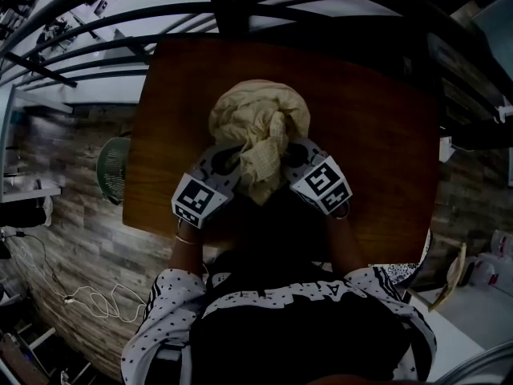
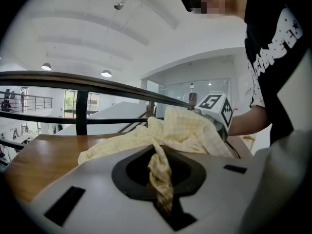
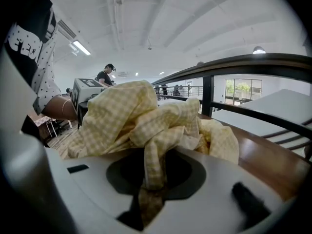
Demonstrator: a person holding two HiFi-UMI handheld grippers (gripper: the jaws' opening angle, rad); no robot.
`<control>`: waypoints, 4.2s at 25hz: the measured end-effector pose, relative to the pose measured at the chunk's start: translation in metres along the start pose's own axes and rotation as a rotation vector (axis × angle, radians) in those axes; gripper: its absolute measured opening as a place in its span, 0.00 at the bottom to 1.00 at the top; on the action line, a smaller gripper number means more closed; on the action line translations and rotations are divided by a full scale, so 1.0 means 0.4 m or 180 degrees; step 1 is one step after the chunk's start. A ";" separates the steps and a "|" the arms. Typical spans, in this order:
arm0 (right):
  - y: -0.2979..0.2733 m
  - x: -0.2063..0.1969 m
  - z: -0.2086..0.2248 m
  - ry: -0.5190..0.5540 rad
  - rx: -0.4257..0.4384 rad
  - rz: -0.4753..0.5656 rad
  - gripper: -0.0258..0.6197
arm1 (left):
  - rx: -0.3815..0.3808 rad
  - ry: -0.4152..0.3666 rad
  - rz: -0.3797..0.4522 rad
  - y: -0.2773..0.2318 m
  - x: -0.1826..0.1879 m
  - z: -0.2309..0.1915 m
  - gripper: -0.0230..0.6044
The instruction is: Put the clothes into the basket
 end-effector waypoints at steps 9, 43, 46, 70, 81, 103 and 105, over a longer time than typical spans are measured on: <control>0.028 0.068 -0.022 -0.0024 -0.0073 0.0161 0.17 | 0.0074 -0.0009 0.0127 0.020 0.067 0.021 0.11; 0.146 0.304 -0.097 0.0169 -0.0333 0.0797 0.17 | 0.0174 -0.0440 0.0545 0.098 0.323 0.109 0.11; 0.144 0.328 -0.114 0.0205 -0.0388 0.0830 0.17 | 0.0153 -0.0441 0.0632 0.120 0.341 0.105 0.11; -0.077 0.491 -0.406 0.0375 -0.0277 0.0893 0.17 | 0.0263 -0.0542 0.0765 0.497 0.405 -0.011 0.11; -0.262 0.559 -0.565 0.0481 -0.0019 0.0907 0.17 | 0.0576 -0.0628 0.0825 0.726 0.401 -0.117 0.11; -0.554 0.701 -0.777 0.0672 0.0517 0.1042 0.17 | 0.1099 -0.0637 0.1009 1.056 0.415 -0.305 0.11; -0.549 0.709 -0.772 0.0697 0.0578 0.1054 0.17 | 0.1152 -0.0637 0.1029 1.052 0.427 -0.301 0.11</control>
Point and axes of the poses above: the fingertips, and each gripper's own axes: y backward along the fingers, z to its right, x out of its top, the point moved 2 cm from there along y, backward along the fingers, and after that the axes turned 11 degrees about z, right-handed, at the moved point
